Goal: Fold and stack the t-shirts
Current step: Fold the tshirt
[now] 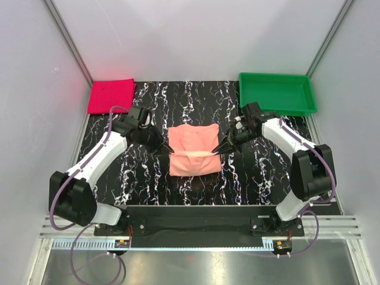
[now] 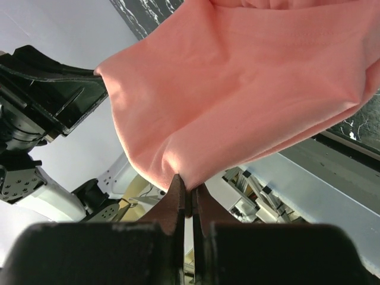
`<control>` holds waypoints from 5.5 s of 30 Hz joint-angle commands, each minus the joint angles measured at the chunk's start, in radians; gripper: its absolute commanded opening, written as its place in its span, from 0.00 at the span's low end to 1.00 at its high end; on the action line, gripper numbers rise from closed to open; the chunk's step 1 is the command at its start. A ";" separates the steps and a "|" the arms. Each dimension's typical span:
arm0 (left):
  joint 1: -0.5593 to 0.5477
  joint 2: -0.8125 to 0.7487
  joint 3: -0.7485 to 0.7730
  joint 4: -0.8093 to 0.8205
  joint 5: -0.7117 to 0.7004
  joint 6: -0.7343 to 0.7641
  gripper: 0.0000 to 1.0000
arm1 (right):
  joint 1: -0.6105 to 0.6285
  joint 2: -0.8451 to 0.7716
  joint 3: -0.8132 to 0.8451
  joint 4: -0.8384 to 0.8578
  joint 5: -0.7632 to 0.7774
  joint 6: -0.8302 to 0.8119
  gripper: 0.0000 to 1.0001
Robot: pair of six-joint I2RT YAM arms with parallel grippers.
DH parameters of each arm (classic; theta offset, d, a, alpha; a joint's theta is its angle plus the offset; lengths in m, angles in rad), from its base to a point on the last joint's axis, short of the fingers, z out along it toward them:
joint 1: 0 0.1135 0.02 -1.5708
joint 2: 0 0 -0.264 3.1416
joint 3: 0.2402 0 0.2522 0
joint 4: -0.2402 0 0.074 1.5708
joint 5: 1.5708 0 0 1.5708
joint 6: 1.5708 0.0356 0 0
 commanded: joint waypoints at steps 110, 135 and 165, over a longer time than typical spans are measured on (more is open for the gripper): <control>-0.318 -0.019 0.052 0.013 -0.388 0.182 0.56 | -0.016 0.454 0.274 0.178 0.351 -0.378 0.21; -0.441 0.285 0.349 -0.143 -0.563 0.354 0.73 | -0.010 -0.032 -0.212 0.257 0.310 -0.182 0.65; -0.651 0.556 0.365 -0.122 -0.816 0.434 0.35 | 0.019 0.198 -0.264 0.761 0.018 0.114 0.24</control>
